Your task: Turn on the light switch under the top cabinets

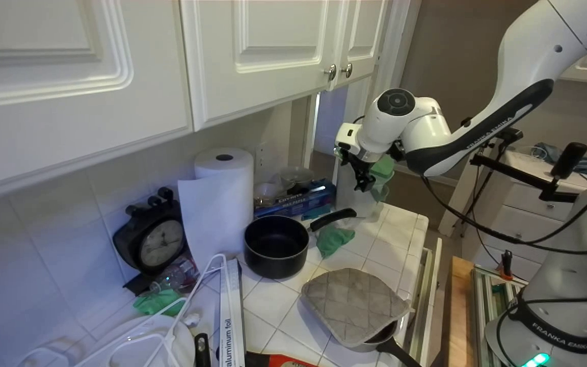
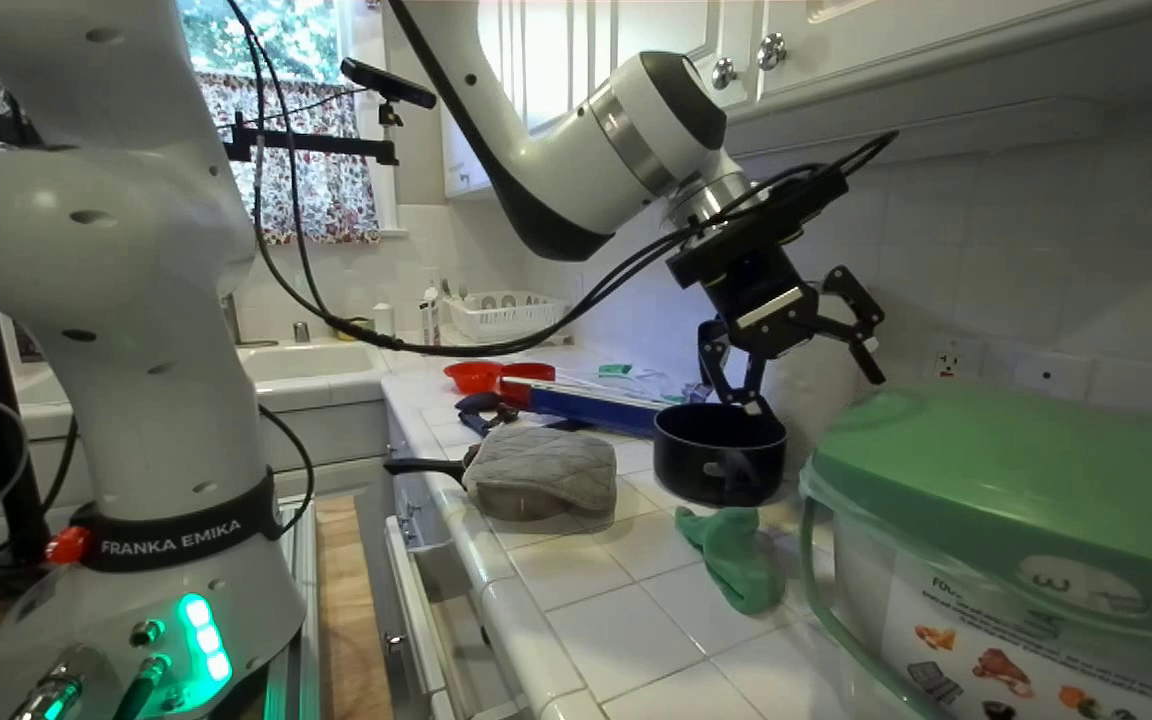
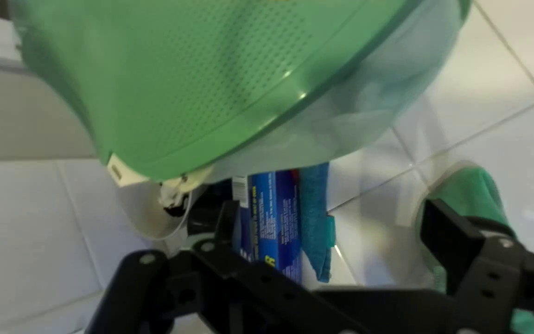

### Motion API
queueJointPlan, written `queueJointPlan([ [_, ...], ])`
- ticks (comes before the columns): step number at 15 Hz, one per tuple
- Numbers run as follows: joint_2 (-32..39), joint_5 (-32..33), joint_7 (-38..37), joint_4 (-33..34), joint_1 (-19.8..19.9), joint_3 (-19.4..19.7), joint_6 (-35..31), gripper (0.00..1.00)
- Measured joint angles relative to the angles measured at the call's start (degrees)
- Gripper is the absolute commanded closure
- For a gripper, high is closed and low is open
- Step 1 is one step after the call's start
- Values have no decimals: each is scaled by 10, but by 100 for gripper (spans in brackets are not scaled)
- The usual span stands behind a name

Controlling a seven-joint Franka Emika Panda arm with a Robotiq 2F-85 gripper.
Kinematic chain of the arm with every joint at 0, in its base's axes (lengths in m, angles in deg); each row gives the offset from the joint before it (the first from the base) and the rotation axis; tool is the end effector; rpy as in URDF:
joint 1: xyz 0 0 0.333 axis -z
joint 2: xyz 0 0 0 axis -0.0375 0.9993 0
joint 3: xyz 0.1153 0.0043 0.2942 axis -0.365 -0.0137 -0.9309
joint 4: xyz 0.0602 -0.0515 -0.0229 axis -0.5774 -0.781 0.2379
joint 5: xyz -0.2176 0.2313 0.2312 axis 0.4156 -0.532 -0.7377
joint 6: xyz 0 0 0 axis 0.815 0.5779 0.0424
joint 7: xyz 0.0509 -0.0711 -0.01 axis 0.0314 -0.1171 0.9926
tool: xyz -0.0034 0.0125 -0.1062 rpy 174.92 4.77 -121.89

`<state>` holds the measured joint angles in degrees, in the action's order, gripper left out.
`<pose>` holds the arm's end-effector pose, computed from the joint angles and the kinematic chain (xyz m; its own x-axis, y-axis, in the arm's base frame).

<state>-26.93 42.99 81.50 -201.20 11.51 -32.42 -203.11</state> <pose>0.4539 -0.1119 0.3297 0.6165 0.7524 -0.2320 0.7152 -0.4119 0.5646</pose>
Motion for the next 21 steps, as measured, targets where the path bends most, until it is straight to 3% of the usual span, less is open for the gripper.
queueJointPlan([
  [5, 38, 219, -159, 62, -1, -11, -14, 0],
  [10, 75, 445, -375, 142, -9, -21, -14, 0],
  [13, 103, 558, -498, 157, -14, -29, 5, 0],
  [17, 155, 646, -612, 152, -12, -29, 49, 0],
  [21, 167, 655, -626, 155, -13, -29, 56, 0],
])
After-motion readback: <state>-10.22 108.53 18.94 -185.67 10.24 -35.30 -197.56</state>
